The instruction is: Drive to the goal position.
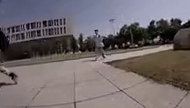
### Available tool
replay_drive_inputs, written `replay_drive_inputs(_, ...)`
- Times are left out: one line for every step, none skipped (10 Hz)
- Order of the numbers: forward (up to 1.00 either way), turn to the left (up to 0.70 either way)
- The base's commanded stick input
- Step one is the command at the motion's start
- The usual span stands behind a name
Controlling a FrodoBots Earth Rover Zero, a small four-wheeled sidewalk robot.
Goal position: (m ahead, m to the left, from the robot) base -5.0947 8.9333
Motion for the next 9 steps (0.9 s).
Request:
replay_drive_inputs(0.0,0.01)
replay_drive_inputs(0.0,0.9)
replay_drive_inputs(0.0,1.0)
replay_drive_inputs(0.0,1.0)
replay_drive_inputs(0.0,1.0)
replay_drive_inputs(0.0,1.0)
replay_drive_inputs(0.0,1.0)
replay_drive_inputs(0.0,1.0)
replay_drive_inputs(0.0,1.0)
